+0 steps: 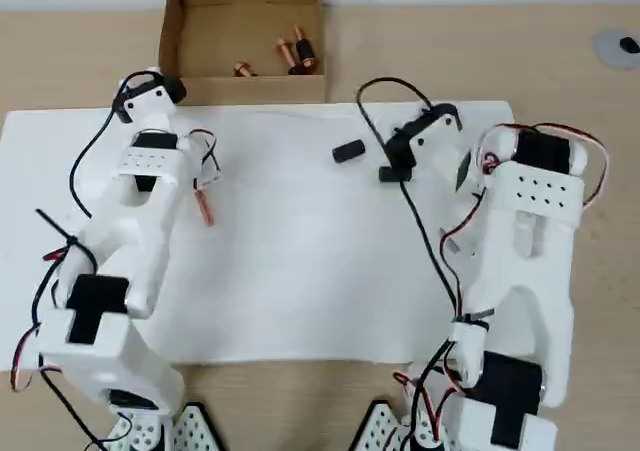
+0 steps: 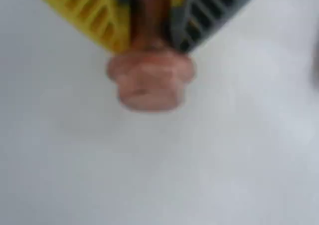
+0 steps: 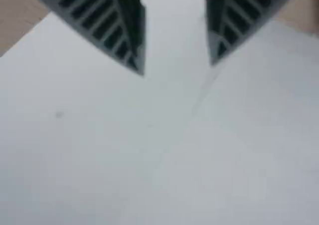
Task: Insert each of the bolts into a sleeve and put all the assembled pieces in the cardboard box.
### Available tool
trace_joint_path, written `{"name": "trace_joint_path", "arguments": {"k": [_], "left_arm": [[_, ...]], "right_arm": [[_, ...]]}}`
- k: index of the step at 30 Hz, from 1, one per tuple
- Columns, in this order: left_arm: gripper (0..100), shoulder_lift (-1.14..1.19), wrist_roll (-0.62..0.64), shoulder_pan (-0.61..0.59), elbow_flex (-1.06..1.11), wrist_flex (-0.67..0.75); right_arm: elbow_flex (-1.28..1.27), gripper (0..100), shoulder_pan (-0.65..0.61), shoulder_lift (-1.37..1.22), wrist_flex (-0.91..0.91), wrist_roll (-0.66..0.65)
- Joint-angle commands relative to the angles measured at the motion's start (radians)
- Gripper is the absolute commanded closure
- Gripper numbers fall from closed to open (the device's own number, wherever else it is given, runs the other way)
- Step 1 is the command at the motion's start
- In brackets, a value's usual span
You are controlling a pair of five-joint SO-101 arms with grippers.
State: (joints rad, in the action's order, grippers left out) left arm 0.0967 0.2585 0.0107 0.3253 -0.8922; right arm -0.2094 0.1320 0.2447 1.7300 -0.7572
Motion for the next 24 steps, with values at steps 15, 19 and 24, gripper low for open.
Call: {"name": "trace_joint_path", "arguments": {"k": [15, 19, 24], "left_arm": [[100, -1.282, -0.018, 0.046, 0.878, 0.330], [100, -1.497, -0.018, 0.009, 1.077, 0.482], [100, -1.725, -0.018, 0.009, 1.252, 0.555]], "right_arm": [[0.245, 89.3, -0.220, -0.193, -0.104, -0.427], [0.306, 89.2, -0.174, -0.366, -0.118, -0.423], [0.472, 85.0, -0.176, -0.556, -0.020, -0.422]]}}
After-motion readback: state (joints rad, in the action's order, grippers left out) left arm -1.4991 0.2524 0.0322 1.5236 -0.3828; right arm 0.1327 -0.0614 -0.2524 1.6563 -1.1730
